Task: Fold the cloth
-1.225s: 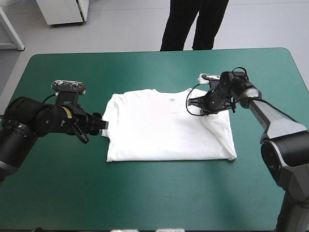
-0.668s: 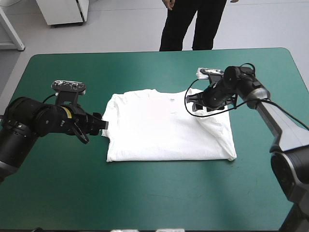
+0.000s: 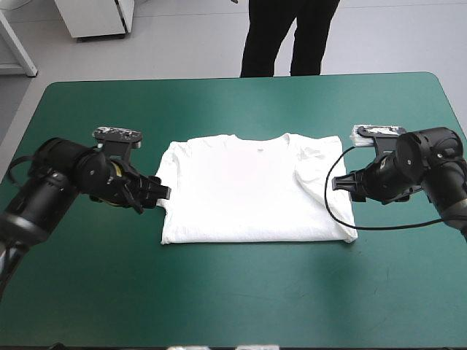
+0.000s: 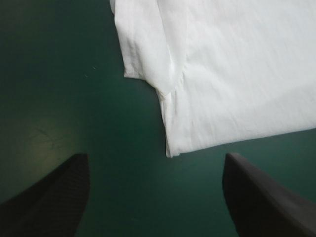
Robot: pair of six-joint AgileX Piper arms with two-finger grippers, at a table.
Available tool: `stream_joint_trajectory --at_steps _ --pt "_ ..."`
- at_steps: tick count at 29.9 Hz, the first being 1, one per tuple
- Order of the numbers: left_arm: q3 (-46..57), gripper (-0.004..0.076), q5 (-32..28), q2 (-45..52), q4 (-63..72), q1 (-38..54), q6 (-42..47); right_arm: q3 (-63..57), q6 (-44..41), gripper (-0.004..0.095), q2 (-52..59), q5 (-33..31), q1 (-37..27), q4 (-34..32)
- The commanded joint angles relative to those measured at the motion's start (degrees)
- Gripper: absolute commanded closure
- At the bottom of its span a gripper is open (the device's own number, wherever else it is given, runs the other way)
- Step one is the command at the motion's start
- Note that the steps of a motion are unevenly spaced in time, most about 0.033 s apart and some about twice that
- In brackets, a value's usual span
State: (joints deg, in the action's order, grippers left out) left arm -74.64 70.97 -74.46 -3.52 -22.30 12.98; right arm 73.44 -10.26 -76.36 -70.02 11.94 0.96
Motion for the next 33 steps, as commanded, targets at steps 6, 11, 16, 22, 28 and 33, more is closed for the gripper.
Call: stream_joint_trajectory --at_steps 6,11,16,22,28,33 --pt "-0.2 0.0178 -2.4 -9.3 2.9 -0.3 -1.2 1.1 -0.9 0.0372 3.2 0.5 -0.4 -0.5" --pt "6.9 0.0178 -8.6 -10.5 5.3 -0.3 -0.9 1.1 -1.0 0.0372 3.2 0.7 -0.4 -1.0" --pt "12.3 0.0178 -14.9 -10.9 7.1 -0.3 -0.9 1.1 -1.0 0.0372 3.2 0.7 -0.4 -1.0" --pt "15.0 0.0178 -17.4 -15.1 7.4 -0.3 -0.5 1.1 -1.0 0.0374 3.2 0.7 -0.4 -1.0" --pt "15.3 0.0330 -17.8 -19.0 9.8 -0.3 -0.5 1.1 -1.0 0.0374 3.0 0.9 -0.4 -1.0" --pt "15.3 0.0735 -17.8 -19.2 10.3 -0.3 -1.4 0.2 -1.7 0.0374 1.2 0.4 -0.4 -0.3"
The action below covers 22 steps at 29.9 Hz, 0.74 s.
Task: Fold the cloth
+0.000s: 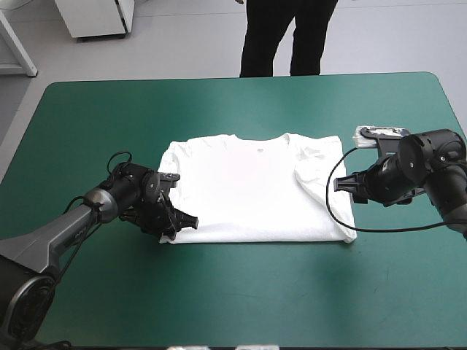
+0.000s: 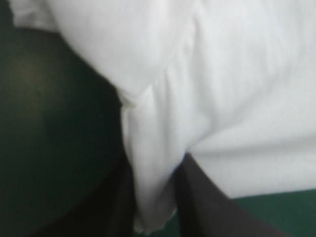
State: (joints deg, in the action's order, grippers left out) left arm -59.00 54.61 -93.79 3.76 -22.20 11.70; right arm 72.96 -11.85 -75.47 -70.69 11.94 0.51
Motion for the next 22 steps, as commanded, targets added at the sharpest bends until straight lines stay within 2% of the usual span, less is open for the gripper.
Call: stream_joint_trajectory --at_steps 1,8,13,22 --pt "-0.3 0.0728 -1.2 0.1 3.0 -0.4 -0.9 0.0 -0.1 0.0374 -0.2 1.8 -0.4 0.3" --pt "-0.3 0.0734 -1.3 0.1 3.3 -0.4 -1.0 -8.8 1.1 0.0367 -3.0 10.7 -0.4 4.6" --pt "-0.3 0.0734 -1.4 0.1 3.3 -0.4 -1.0 -13.5 1.0 0.0368 -5.5 15.5 -0.4 5.1" --pt "-0.3 0.0734 -1.5 0.1 3.2 -0.4 -1.0 -20.1 -0.2 0.0368 -9.1 20.9 -0.4 6.3"
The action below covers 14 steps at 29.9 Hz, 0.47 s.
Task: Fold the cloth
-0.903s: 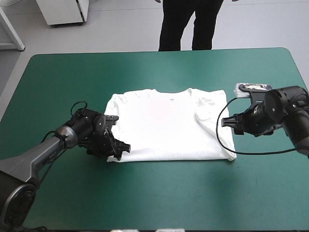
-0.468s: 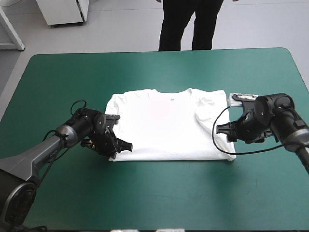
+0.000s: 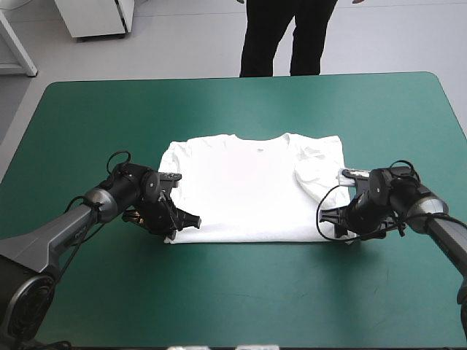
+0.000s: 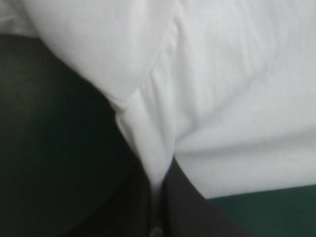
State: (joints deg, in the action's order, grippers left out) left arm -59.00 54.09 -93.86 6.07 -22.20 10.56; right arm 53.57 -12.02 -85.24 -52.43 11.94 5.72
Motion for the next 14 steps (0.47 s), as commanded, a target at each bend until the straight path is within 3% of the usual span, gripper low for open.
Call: stream_joint_trajectory --at_steps 1,5,8,11,14 --pt "-0.3 0.0734 -1.0 0.2 0.9 -0.4 0.2 -1.5 -0.1 0.0368 0.3 3.5 -0.4 1.6" --pt "-0.3 0.0734 -1.3 0.2 0.8 -0.4 0.2 -3.1 -1.3 0.0426 -0.2 6.6 -0.4 2.4" --pt "-0.3 0.0734 -1.5 0.2 0.8 -0.4 0.2 -3.2 -1.8 0.0618 -0.5 7.1 -0.4 2.4" --pt "-0.3 0.0734 -1.5 0.2 0.6 -0.4 0.2 -3.2 -1.8 0.0883 -0.6 7.1 -0.4 2.4" --pt "-0.3 0.0734 -1.2 0.3 0.4 -0.4 0.2 -3.0 -1.0 0.0925 -0.5 6.1 -0.4 2.7"
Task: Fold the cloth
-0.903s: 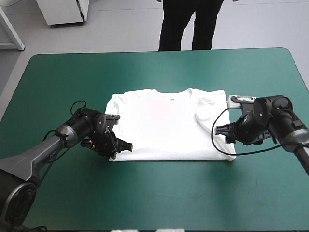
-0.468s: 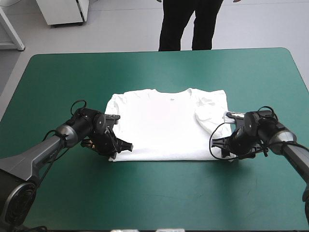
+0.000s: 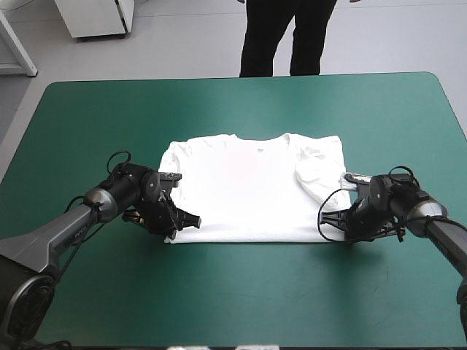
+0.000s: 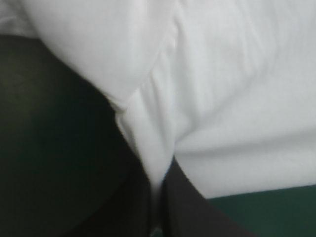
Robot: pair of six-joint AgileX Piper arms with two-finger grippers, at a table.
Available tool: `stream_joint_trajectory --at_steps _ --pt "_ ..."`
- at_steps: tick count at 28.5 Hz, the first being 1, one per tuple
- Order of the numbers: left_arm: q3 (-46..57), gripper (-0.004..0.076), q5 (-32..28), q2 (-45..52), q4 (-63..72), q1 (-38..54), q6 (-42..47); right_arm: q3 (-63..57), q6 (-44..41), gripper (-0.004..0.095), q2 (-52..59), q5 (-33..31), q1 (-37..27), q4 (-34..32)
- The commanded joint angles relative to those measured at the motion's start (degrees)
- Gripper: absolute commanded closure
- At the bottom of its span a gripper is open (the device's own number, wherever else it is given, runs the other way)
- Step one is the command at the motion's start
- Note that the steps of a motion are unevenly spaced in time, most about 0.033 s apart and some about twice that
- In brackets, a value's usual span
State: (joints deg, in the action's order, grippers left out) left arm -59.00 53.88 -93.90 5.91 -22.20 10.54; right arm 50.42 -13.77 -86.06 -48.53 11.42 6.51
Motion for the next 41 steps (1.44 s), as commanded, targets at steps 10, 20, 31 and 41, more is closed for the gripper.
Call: stream_joint_trajectory --at_steps 10,20,31,41 --pt "-7.0 0.0734 3.5 6.3 -2.1 -0.4 0.2 9.9 2.1 0.0925 5.0 -3.9 0.1 1.3" --pt "-22.4 0.0734 1.9 4.5 -13.7 -0.3 0.6 24.5 2.9 0.0925 5.2 -1.4 0.1 -1.6" --pt "-40.9 0.0734 -1.5 -11.5 -15.3 2.8 0.6 37.4 2.9 0.0925 -7.5 2.6 -1.7 -3.6" --pt "-56.3 0.0734 -0.8 -26.8 -15.7 3.6 0.4 52.1 -0.1 0.0925 -24.8 0.7 -2.5 -5.7"
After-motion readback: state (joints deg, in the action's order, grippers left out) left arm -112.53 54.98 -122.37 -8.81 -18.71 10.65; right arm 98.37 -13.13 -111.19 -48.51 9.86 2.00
